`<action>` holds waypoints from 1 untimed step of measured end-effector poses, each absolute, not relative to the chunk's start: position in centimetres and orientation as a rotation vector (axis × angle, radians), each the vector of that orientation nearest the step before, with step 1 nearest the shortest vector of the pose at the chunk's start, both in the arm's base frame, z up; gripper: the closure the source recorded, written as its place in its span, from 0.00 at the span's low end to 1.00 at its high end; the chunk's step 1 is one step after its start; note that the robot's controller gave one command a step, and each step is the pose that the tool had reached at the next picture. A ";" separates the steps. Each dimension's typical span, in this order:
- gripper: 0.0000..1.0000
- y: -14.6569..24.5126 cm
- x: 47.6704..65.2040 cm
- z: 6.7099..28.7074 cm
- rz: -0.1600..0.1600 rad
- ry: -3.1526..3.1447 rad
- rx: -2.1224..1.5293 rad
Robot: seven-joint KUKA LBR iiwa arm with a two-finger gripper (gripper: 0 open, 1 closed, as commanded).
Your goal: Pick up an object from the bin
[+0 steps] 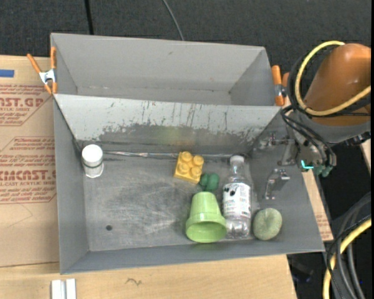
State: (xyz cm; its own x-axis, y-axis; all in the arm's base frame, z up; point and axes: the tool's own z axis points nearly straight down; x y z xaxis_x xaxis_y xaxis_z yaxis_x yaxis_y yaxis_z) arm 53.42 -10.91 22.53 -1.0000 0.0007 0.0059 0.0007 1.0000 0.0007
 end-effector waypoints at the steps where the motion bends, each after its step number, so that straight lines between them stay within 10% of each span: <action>1: 0.00 -10.9 53.6 22.9 0.001 -3.144 0.001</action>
Offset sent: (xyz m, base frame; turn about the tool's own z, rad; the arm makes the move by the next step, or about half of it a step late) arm 0.0208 -0.0010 -0.0688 -0.9787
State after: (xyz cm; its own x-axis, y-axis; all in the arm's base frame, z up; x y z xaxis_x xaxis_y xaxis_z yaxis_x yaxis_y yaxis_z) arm 53.60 -10.86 22.93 -1.0000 -0.0007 -0.0021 -0.0007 1.0000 -0.0006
